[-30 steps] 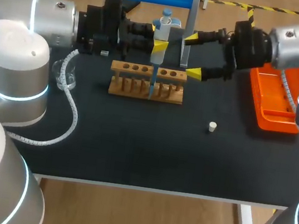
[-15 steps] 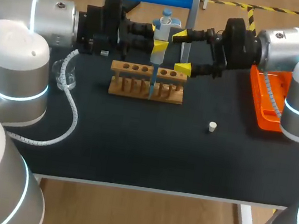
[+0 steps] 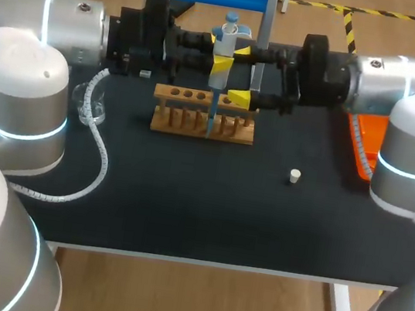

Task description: Invert the test tube, pick up the pipette, mount the tip to pipette, aspirate from beaker and dispense into the tube, eject the tip, return the pipette, and cap with the stopper.

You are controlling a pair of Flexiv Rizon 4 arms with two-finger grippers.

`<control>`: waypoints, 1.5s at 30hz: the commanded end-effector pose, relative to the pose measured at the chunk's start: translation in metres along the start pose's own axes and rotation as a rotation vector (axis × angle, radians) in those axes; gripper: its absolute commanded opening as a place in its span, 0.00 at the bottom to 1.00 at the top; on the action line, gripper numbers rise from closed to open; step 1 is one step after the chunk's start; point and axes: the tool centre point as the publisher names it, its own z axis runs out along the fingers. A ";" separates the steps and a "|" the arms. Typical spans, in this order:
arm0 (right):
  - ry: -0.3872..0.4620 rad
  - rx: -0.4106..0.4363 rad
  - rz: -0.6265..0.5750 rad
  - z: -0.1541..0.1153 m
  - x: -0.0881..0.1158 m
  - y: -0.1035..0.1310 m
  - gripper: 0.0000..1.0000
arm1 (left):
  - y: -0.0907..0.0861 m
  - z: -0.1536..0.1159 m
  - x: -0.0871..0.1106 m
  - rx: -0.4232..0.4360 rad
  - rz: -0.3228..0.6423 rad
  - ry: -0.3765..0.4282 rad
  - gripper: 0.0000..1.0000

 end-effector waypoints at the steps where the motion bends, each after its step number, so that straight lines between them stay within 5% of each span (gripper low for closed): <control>1: -0.011 -0.021 0.011 0.009 -0.004 -0.002 1.00 | 0.001 -0.001 0.000 0.005 0.002 0.001 0.00; 19: -0.012 -0.044 0.038 0.025 -0.011 0.004 1.00 | 0.001 -0.001 0.000 0.005 0.002 0.001 0.00; 31: -0.010 -0.061 0.045 0.031 -0.010 0.005 0.80 | 0.001 -0.001 0.000 0.005 0.002 0.001 0.00; 41: -0.003 -0.068 0.043 0.035 -0.009 0.007 0.79 | 0.001 -0.001 0.000 0.005 0.002 0.001 0.00; 45: 0.000 -0.071 0.042 0.036 -0.008 0.008 0.67 | 0.001 -0.001 0.000 0.005 0.002 0.001 0.00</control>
